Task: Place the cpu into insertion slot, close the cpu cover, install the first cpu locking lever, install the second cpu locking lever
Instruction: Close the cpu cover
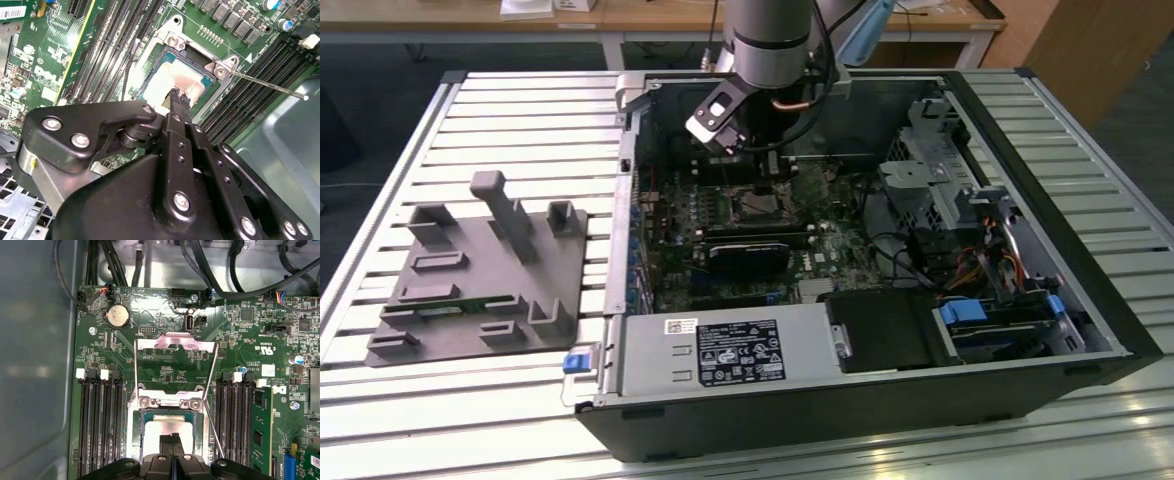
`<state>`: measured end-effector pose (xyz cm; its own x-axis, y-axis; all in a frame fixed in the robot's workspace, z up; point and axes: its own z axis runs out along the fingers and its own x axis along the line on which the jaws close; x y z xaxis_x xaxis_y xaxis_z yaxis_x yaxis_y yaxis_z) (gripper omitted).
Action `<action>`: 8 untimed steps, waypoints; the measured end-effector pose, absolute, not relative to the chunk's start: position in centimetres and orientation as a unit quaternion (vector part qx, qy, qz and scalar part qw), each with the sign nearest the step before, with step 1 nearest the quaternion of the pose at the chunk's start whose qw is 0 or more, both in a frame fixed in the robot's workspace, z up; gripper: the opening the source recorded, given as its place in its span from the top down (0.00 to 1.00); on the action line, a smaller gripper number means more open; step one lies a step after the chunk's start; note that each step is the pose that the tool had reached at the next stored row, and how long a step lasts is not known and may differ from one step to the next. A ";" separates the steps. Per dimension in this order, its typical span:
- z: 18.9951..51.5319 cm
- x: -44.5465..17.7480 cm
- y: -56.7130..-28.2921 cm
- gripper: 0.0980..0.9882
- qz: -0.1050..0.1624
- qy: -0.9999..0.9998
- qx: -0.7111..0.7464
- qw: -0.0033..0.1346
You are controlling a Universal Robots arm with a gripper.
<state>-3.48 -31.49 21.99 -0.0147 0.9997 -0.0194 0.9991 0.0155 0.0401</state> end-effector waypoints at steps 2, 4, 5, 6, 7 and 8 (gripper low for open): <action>22.2 -3.5 -31.5 0.99 0.007 0.712 0.702 0.021; 22.4 -3.5 -31.5 0.99 0.008 0.712 0.702 0.021; 22.5 -3.5 -31.5 0.99 0.007 0.712 0.702 0.021; 22.6 -3.5 -31.5 0.99 0.007 0.712 0.702 0.021; 22.7 -3.5 -31.5 0.99 0.007 0.712 0.702 0.021; 22.8 -3.5 -31.5 0.99 0.007 0.712 0.702 0.021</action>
<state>-3.48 -31.49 22.83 -0.0147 0.9997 -0.0194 0.9991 0.0155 0.0401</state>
